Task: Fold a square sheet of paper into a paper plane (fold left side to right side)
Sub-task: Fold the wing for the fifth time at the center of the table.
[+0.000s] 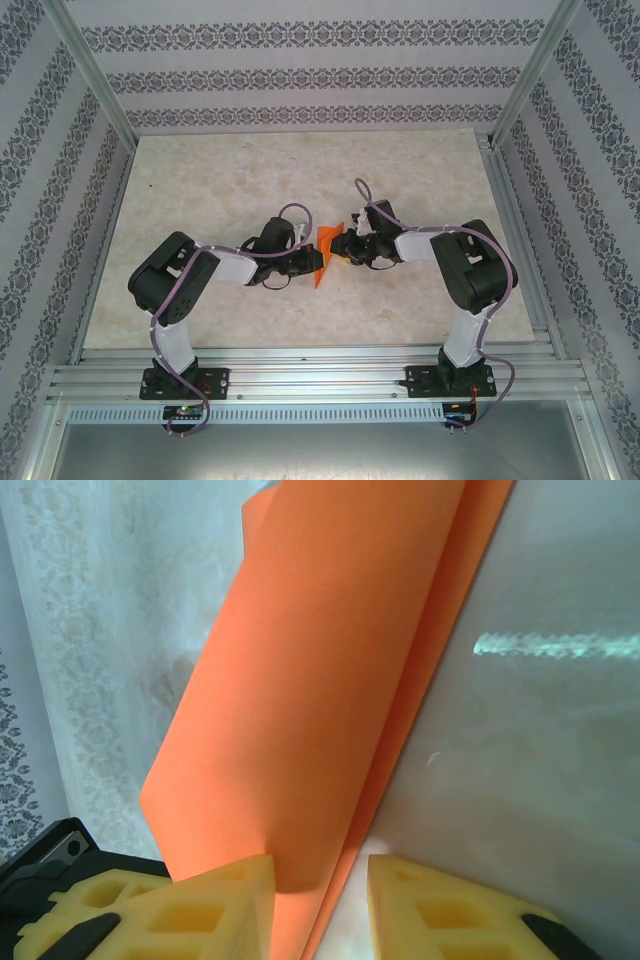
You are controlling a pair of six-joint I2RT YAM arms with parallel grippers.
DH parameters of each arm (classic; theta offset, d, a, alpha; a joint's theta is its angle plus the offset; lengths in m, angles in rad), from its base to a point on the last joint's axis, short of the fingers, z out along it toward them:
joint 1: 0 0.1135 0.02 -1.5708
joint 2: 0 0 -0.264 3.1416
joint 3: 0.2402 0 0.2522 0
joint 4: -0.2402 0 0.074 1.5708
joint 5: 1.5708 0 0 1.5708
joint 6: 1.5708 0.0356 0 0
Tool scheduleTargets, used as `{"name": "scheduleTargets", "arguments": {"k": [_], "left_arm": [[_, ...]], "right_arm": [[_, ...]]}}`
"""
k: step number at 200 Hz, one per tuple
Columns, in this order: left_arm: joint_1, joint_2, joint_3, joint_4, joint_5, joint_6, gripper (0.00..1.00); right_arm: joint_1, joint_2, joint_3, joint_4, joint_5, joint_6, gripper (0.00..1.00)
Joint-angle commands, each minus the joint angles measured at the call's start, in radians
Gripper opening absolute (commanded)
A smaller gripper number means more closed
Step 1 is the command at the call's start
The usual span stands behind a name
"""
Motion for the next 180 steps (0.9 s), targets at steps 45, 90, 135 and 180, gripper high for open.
{"name": "scheduleTargets", "arguments": {"k": [45,90,135,180], "left_arm": [[0.019,-0.019,-0.011,0.028,0.027,-0.002,0.2],[0.018,-0.068,0.007,-0.052,0.017,0.04,0.27],[0.022,-0.116,0.029,-0.143,-0.003,0.093,0.44],[0.054,-0.201,0.058,-0.253,-0.027,0.153,0.51]], "right_arm": [[0.018,0.043,0.03,-0.03,0.071,0.018,0.29],[0.02,0.046,0.038,-0.023,0.072,0.021,0.29],[0.02,0.04,0.036,-0.016,0.069,0.022,0.29],[0.018,0.038,0.036,-0.019,0.067,0.016,0.29]]}}
